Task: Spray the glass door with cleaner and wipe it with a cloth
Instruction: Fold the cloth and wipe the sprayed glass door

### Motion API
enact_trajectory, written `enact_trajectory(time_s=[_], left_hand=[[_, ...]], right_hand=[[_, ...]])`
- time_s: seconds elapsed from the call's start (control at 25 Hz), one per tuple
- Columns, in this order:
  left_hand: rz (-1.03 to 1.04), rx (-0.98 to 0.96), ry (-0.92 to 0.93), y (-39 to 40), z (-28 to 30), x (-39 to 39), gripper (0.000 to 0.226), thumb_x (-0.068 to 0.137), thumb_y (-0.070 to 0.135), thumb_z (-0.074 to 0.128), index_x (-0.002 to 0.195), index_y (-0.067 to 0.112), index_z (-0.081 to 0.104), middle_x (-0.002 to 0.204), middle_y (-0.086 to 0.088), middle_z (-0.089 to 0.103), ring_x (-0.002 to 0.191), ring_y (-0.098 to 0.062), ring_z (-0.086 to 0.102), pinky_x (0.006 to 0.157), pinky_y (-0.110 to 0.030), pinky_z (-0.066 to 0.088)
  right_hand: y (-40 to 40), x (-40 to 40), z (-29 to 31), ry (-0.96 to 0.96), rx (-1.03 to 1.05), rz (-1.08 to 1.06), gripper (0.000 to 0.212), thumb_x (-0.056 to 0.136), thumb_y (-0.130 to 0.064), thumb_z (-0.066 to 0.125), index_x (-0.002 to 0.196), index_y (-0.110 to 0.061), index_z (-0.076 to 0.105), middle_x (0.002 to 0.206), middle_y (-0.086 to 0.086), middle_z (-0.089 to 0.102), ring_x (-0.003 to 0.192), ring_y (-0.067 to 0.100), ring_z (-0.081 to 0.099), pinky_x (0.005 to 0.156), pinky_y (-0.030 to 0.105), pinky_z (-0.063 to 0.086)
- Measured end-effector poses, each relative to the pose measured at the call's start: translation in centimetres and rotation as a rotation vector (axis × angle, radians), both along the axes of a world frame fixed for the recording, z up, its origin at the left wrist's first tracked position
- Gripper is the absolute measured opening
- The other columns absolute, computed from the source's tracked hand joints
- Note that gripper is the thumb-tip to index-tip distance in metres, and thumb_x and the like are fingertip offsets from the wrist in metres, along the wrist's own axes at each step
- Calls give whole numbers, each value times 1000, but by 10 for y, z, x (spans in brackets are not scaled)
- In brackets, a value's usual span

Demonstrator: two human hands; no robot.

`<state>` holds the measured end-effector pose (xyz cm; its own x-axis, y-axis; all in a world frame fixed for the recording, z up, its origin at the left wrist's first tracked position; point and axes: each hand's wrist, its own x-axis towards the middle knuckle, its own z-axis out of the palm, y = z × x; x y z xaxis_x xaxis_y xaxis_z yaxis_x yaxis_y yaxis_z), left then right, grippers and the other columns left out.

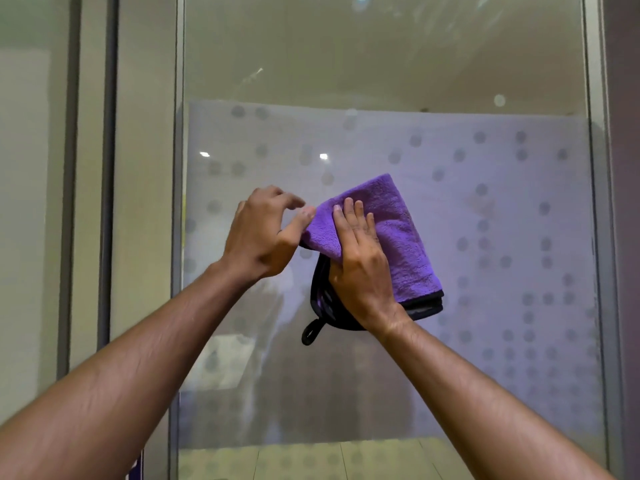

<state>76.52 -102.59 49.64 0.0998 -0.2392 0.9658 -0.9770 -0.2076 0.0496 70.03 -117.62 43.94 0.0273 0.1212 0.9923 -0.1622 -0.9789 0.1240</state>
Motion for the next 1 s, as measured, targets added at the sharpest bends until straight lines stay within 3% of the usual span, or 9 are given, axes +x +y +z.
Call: enact_trajectory(time_s=[0.28,0.44,0.56,0.64,0.72,0.84,0.88,1.0], left_hand=[[-55,83,203,-14,13,-33,26,66,38,58,72,16,71,67,0,69,68,-20,65,66,-33,54],[-8,121,142,-18,15,-48,15,67,33,58,69,20,66,62,4,65,64,-21,61,63,-30,52],[27,122,87,-21,15,-54,19,67,32,59,75,18,69,68,0,69,70,-25,65,71,-35,55],[52,140,58,-23,14,-55,15,71,28,62,78,18,70,73,-2,70,73,-25,65,74,-36,55],[73,167,40,-25,14,-54,10,74,24,65,80,17,71,76,-1,70,75,-24,65,73,-38,55],[85,194,62,-25,16,-49,8,76,21,68,82,18,72,77,1,69,76,-21,65,71,-39,57],[87,200,77,-24,17,-47,8,76,21,70,83,18,73,78,1,70,76,-20,65,72,-38,57],[85,213,103,-20,19,-41,13,75,21,75,87,18,76,80,-2,73,76,-18,66,73,-34,56]], right_hand=[[3,-18,-8,-6,55,9,73,67,8,44,140,8,43,147,30,40,141,39,34,118,50,24],[2,-31,-10,68,95,9,78,64,3,53,141,8,42,147,31,39,142,40,33,118,51,25],[-3,-47,-16,164,115,9,77,80,-32,61,145,3,38,150,28,38,144,36,31,120,50,22],[-8,-61,-20,275,161,17,81,87,-55,48,149,-4,35,154,24,33,146,34,26,121,46,21],[-17,-69,-20,313,201,31,68,93,-48,45,148,-8,38,153,25,33,145,36,28,116,45,29],[-34,-71,-9,240,214,-84,54,85,-7,59,138,-6,51,143,29,47,131,44,48,98,51,48],[-38,-73,-2,229,240,-102,53,82,-2,60,134,-8,55,137,27,53,123,44,54,92,50,52],[-53,-83,23,230,338,-89,39,87,-14,63,126,-14,63,117,17,67,106,39,61,85,41,50]])
